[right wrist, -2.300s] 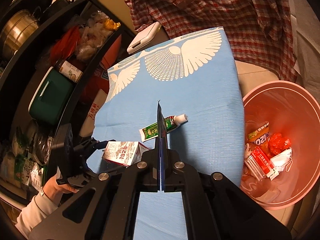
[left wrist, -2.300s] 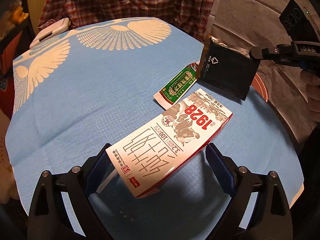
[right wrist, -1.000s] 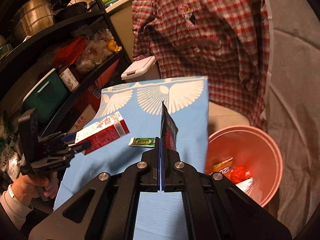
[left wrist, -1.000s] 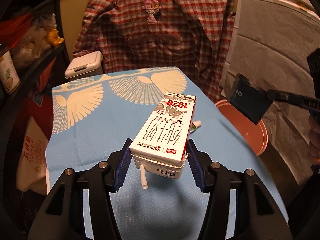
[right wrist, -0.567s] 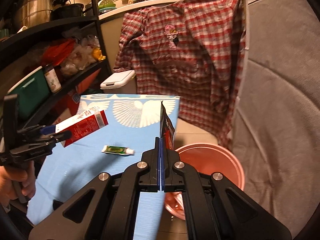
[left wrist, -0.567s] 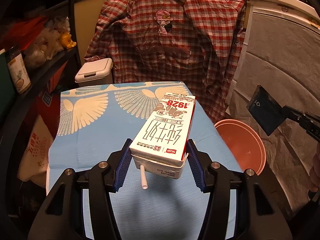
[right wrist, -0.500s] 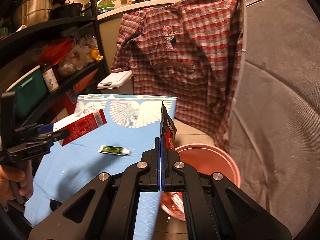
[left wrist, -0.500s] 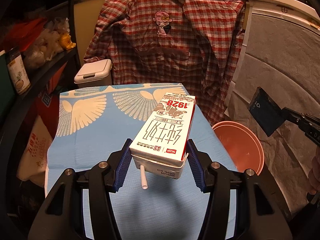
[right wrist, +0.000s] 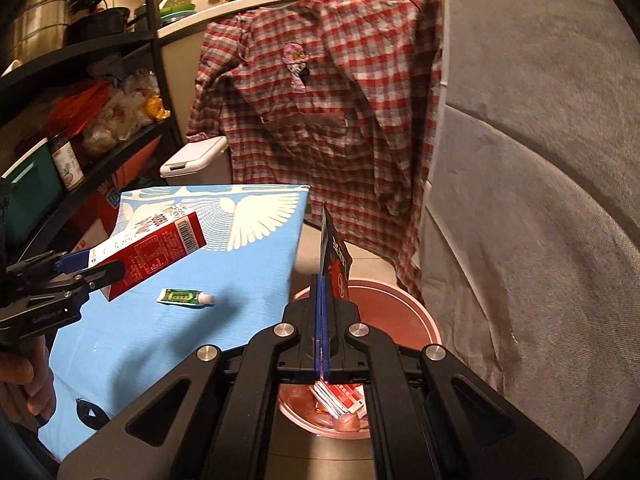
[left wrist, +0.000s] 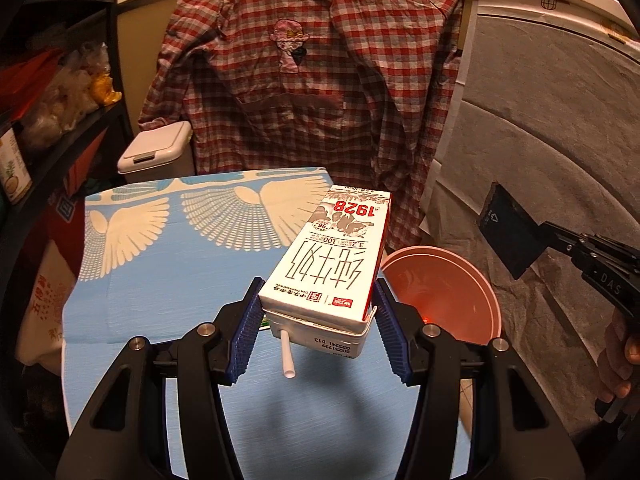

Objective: Collect trash
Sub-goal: 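Carry the carton and pouch over the pink bucket and open both tools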

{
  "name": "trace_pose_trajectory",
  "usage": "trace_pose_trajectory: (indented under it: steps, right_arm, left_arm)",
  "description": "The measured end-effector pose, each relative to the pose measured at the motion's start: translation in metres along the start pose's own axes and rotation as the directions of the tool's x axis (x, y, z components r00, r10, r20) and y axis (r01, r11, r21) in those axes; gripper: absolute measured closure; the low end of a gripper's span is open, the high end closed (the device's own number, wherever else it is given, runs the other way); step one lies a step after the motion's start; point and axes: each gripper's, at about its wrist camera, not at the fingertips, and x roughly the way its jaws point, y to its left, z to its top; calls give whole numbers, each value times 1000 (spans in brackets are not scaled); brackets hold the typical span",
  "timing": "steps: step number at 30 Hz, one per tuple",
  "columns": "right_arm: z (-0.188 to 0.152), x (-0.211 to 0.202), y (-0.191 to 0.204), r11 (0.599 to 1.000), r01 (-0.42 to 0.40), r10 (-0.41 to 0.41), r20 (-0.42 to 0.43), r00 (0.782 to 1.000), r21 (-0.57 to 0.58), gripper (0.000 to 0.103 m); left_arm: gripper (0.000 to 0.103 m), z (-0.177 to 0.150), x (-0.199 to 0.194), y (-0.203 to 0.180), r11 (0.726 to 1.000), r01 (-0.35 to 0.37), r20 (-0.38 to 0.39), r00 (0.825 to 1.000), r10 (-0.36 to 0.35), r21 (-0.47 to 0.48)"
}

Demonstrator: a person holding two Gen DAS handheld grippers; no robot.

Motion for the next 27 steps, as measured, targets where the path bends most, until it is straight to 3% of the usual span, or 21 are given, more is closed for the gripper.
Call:
trace_pose_trajectory:
  steps: [9, 20, 25, 27]
  right_arm:
    - [-4, 10, -15, 1000, 15, -14, -35, 999, 22, 103]
    - [-8, 27, -29, 997, 40, -34, -100, 994, 59, 103]
    - [-8, 32, -38, 995, 40, -30, -113, 993, 88, 103]
    - [-7, 34, -41, 994, 30, -17, -114, 993, 106, 101]
  left_arm:
    - [50, 1, 25, -45, 996, 50, -70, 997, -45, 71]
    - [49, -6, 70, -104, 983, 84, -210, 977, -48, 166]
    - [49, -9, 85, -122, 975, 90, -234, 971, -41, 201]
    - [48, -7, 89, -129, 969, 131, -224, 971, -83, 210]
